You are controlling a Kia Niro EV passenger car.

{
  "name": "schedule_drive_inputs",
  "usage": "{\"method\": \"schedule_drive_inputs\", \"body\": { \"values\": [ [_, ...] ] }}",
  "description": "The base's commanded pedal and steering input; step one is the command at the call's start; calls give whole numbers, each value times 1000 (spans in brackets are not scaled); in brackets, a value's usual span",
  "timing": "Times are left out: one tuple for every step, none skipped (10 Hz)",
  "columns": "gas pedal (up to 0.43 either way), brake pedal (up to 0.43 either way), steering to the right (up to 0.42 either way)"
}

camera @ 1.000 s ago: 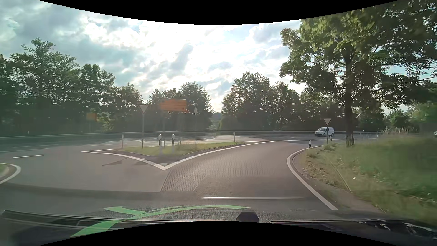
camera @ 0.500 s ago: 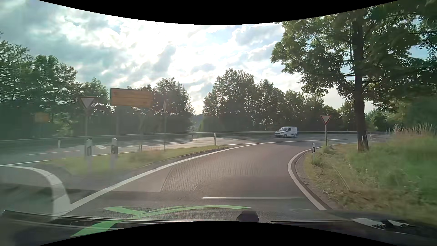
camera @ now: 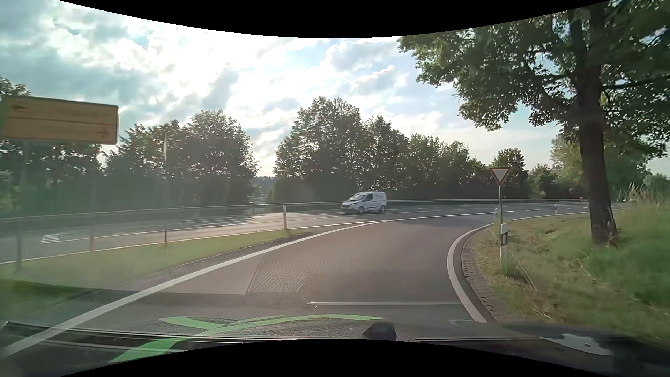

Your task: Follow the waypoints while adhering to traffic rules and regulations

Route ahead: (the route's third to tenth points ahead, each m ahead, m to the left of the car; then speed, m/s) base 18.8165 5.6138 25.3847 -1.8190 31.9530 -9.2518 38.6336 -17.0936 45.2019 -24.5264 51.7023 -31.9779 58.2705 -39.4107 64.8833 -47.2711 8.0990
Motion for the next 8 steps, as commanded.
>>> {"method": "schedule_drive_inputs", "body": {
  "values": [
    [150, 0, 118],
    [150, 0, 124],
    [150, 0, 125],
    [150, 0, 122],
    [150, 0, 122],
    [150, 0, 125],
    [157, 0, 127],
    [157, 0, 132]
  ]
}}
